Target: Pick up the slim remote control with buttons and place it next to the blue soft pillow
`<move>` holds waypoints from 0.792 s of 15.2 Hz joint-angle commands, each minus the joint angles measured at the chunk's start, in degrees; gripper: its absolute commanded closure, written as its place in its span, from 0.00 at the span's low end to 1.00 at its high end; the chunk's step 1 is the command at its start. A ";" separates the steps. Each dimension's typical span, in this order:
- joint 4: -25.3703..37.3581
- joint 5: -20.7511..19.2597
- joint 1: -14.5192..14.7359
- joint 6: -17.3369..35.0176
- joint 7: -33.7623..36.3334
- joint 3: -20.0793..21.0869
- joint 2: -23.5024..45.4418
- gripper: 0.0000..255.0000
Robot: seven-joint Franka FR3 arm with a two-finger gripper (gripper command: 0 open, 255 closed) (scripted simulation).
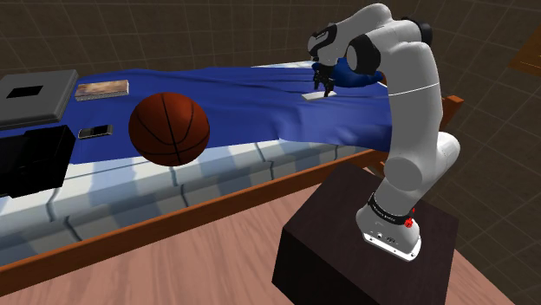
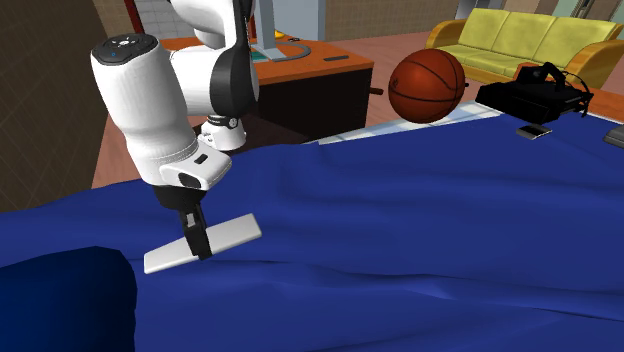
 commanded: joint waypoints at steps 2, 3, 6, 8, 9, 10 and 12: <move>1.81 -0.85 0.10 -3.02 0.55 -0.56 -1.38 0.00; 2.86 -1.24 0.09 -4.58 0.81 -0.79 -1.97 0.00; 3.76 -1.52 0.07 -5.84 1.01 -0.96 -2.40 0.00; 3.77 -1.52 0.06 -5.84 1.01 -0.96 -2.39 0.00; 3.77 -1.52 0.06 -5.84 1.01 -0.96 -2.39 0.00; 3.77 -1.52 0.06 -5.84 1.01 -0.96 -2.39 0.00; 3.77 -1.52 0.06 -5.84 1.01 -0.96 -2.39 0.00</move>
